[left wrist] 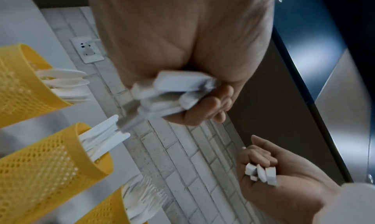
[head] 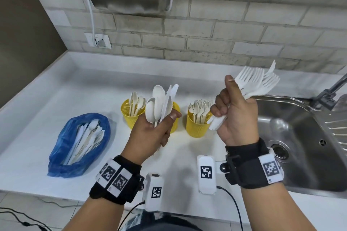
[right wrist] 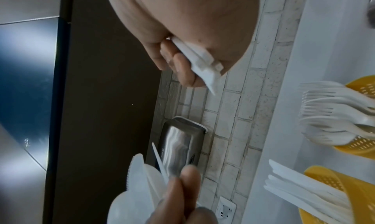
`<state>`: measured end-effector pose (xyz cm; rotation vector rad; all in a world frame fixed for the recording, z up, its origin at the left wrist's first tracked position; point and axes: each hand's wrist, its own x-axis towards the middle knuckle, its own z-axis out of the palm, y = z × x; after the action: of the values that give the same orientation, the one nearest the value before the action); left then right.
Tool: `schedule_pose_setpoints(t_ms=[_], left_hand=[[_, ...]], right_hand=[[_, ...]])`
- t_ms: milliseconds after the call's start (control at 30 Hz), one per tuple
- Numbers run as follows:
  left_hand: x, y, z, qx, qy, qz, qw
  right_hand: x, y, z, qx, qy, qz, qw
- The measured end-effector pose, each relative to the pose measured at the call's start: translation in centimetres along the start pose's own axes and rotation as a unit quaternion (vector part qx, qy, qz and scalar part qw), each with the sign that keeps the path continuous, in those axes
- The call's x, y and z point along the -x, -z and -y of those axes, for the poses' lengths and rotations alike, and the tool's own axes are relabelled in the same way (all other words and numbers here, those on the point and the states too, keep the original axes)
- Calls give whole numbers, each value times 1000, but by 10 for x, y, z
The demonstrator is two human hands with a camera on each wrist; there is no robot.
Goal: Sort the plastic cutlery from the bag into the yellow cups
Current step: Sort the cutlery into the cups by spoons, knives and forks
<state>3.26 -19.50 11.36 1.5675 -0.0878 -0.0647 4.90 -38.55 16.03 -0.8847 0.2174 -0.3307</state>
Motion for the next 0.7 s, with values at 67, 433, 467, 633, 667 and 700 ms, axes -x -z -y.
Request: schedule_pose_setpoints(t_ms=[67, 433, 467, 633, 667, 700], left_hand=[[-1, 1, 0, 24, 11, 14, 1000], [-7, -6, -1, 237, 226, 57, 943], [-8, -5, 0, 257, 231, 61, 936], [-12, 5, 1, 297, 241, 51, 923], [-12, 8, 1, 293, 244, 45, 923], [-13, 10, 1, 287, 246, 39, 925]], right_hand=[[3, -2, -5, 3, -3, 3, 1000], [25, -32, -39, 208, 148, 134, 957], [28, -33, -45, 223, 140, 148, 953], [33, -30, -73, 260, 65, 155, 951], [32, -29, -76, 268, 71, 150, 949], [31, -28, -77, 275, 77, 143, 947]])
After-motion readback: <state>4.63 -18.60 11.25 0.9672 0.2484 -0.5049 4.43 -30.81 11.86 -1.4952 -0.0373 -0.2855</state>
